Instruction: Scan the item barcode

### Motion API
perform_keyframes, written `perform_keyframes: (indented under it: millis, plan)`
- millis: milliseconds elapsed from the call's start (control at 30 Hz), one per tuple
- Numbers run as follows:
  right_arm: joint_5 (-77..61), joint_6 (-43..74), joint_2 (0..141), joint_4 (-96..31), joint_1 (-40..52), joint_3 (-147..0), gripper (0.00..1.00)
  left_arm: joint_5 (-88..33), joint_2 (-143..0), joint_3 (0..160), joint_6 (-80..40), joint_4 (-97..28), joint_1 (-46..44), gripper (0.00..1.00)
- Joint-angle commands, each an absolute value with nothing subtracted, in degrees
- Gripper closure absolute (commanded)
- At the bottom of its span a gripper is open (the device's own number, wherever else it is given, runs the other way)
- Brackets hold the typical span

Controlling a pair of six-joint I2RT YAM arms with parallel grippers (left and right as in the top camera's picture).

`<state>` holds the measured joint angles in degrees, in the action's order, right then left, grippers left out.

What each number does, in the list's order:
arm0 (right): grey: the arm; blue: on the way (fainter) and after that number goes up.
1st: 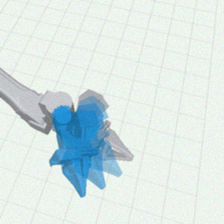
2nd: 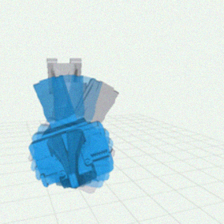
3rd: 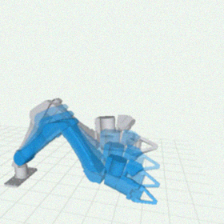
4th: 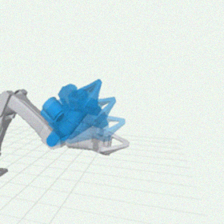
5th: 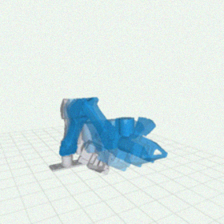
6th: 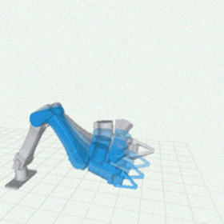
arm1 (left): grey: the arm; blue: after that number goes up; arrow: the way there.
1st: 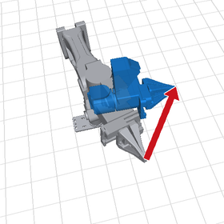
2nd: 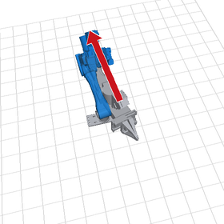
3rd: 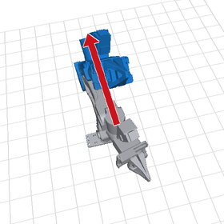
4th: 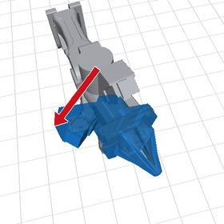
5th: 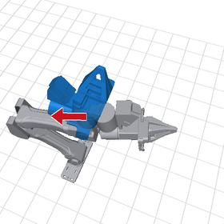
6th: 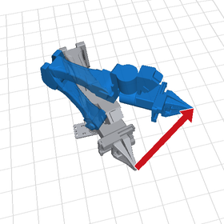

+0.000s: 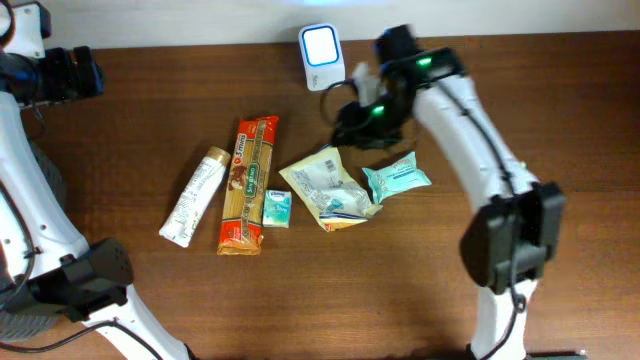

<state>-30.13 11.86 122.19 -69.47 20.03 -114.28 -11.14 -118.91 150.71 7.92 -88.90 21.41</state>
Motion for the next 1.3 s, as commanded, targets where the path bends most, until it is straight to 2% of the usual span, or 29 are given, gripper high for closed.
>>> perform_keyframes:
  millis: [0,167,300,467,600,700,800,867,1067,1200,1267]
  plan:
    - [-30.9,17.2,126.7,-68.0,25.4,-114.5,0.41,-11.6,-117.4,151.3,8.5,-88.8,21.5,0.01]
    - [-25.7,21.2,131.8,-66.1,31.9,-114.5,0.42,-11.6,-117.4,151.3,8.5,-88.8,21.5,0.01]
    - [-25.0,23.1,135.1,-64.9,35.8,-114.5,0.47,-11.6,-117.4,151.3,8.5,-88.8,21.5,0.01]
    - [-24.6,29.1,137.1,-63.1,37.5,-111.7,0.58,-11.6,-117.4,151.3,8.5,-88.8,21.5,0.01]
    - [-25.0,32.0,137.2,-59.4,37.5,-105.0,0.62,-11.6,-117.4,151.3,8.5,-88.8,21.6,0.01]
    - [-26.8,32.2,137.2,-56.3,37.5,-101.6,0.72,-11.6,-117.4,151.3,8.5,-88.8,21.5,0.01]
    - [-27.9,32.2,137.2,-55.4,37.5,-101.7,0.76,-11.6,-117.4,151.3,8.5,-88.8,21.5,0.01]
    - [-28.1,31.7,137.1,-55.4,37.5,-101.7,0.96,-11.6,-117.4,151.3,8.5,-88.8,21.5,0.01]
    - [-51.4,4.6,128.8,-57.8,33.9,-104.3,0.96,-11.6,-117.4,151.3,8.5,-88.8,21.5,0.01]
    - [-62.4,-0.2,120.8,-60.3,26.9,-104.3,0.96,-11.6,-117.4,151.3,8.5,-88.8,21.5,0.01]
    - [-72.2,-3.1,119.6,-60.3,23.6,-104.3,0.96,-11.6,-117.4,151.3,8.5,-88.8,21.5,0.01]
